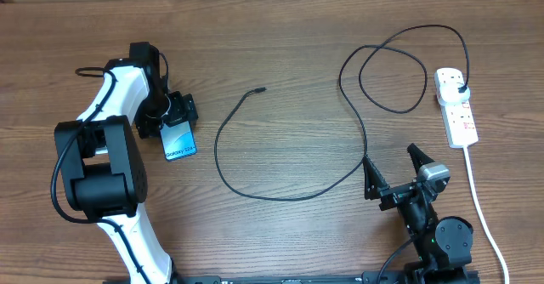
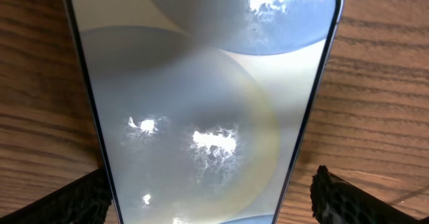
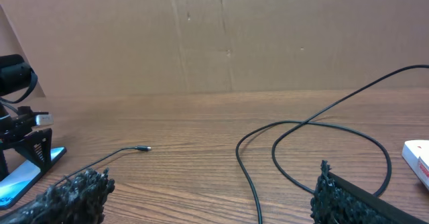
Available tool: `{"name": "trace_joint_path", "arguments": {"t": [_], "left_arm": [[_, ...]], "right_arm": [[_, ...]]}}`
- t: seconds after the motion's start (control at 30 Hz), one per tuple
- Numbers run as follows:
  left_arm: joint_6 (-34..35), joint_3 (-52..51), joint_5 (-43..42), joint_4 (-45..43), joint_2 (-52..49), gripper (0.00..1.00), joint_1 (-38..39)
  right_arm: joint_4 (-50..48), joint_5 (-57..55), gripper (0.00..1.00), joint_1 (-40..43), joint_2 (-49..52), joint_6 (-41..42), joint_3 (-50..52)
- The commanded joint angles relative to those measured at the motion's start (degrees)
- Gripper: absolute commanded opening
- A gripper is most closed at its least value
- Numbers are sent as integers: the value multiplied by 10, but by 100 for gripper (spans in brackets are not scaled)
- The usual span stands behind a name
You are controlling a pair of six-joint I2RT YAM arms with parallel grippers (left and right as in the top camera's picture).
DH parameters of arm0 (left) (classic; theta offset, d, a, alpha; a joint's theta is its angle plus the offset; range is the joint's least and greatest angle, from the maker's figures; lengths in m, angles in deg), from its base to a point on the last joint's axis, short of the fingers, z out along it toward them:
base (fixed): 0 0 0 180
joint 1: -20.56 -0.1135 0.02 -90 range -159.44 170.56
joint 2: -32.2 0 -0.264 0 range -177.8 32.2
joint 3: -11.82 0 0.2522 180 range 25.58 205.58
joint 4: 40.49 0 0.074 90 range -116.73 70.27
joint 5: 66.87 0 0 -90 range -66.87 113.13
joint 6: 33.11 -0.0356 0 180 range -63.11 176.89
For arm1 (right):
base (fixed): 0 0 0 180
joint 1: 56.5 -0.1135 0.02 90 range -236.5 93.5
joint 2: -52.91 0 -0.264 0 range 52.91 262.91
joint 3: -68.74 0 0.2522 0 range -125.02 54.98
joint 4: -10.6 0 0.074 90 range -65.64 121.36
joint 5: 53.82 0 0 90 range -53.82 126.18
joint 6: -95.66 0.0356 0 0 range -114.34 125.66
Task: Plug charger to phone and switch on socket
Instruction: 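Lower the left gripper and grasp the phone's bottom edge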
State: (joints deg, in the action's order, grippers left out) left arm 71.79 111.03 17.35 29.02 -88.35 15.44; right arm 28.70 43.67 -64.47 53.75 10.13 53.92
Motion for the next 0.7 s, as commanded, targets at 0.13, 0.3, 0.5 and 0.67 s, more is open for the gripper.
{"name": "trace_joint_path", "arguments": {"t": [0.13, 0.3, 0.5, 0.67], "left_arm": [[34, -27, -12, -21, -10, 93, -1], [33, -60, 17, -59, -10, 95, -1], [8, -70, 39, -67, -10, 95, 0], [-31, -70, 40, -56, -10, 91, 0]], "right_arm": [[-2, -1, 100, 2, -4, 0, 6], [-2, -1, 100, 2, -4, 0, 6], [-2, -1, 100, 2, -4, 0, 6], [-2, -1, 100, 2, -4, 0, 6]]}}
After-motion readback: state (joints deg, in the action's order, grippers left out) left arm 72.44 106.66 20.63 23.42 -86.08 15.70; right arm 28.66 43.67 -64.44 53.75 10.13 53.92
